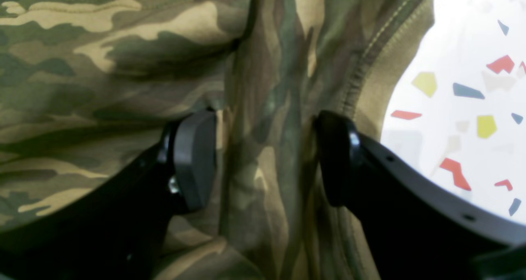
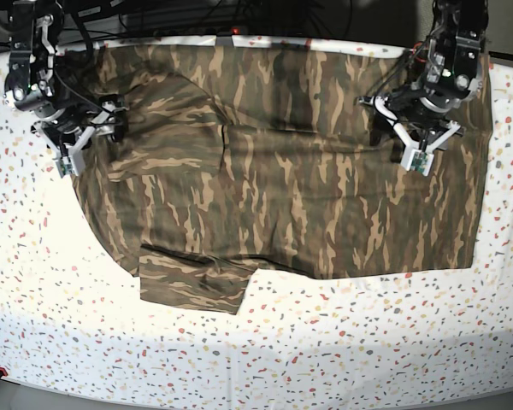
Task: Fold the T-shirt properly
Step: 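Slide both grippers along the shirt sides toward the hem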
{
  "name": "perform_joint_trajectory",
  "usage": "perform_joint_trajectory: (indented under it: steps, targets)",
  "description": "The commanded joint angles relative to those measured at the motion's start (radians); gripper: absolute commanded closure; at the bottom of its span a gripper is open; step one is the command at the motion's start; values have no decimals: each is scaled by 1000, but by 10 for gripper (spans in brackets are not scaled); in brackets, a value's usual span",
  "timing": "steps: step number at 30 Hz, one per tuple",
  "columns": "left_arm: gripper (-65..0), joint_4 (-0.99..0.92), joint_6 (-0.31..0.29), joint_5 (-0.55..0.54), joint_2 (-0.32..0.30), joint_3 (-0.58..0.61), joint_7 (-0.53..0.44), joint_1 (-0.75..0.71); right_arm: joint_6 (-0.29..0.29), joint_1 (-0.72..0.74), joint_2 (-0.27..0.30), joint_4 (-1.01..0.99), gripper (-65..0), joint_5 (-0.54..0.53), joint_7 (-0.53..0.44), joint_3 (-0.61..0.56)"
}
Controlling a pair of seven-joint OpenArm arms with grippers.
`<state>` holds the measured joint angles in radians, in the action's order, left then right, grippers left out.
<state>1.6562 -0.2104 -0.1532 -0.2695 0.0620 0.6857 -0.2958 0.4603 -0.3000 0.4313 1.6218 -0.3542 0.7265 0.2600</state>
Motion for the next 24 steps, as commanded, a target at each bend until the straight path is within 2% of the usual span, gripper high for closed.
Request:
perform_joint_trajectory:
  steps: [1, 4, 8, 13, 16, 20, 22, 24]
  targets:
    - [-343, -13, 16, 59, -16, 5, 197, -26, 5, 13, 12, 29, -375, -3, 9, 2]
    - [-343, 53, 16, 59, -16, 5, 210, 8, 4, 55, 12, 73, -375, -17, 34, 2]
    - [-343, 149, 15, 59, -16, 5, 208, 70, 4, 130, 12, 106, -375, -97, 77, 2]
    - [-343, 148, 15, 59, -16, 4, 176, 181, 4, 238, 11, 104, -375, -133, 78, 2]
    - [-343, 99, 15, 57, -16, 5, 103, 246, 3, 299, 8, 81, -375, -128, 66, 2]
    - [-343, -33, 15, 15, -16, 5, 89, 333, 4, 370, -3, -10, -375, -89, 67, 2]
    - [-343, -96, 15, 9, -16, 5, 37, 362, 5, 397, -2, -72, -375, -84, 63, 2]
    - [-343, -150, 15, -16, -16, 5, 0, 385, 26, 417, -3, -134, -374, -68, 51, 2]
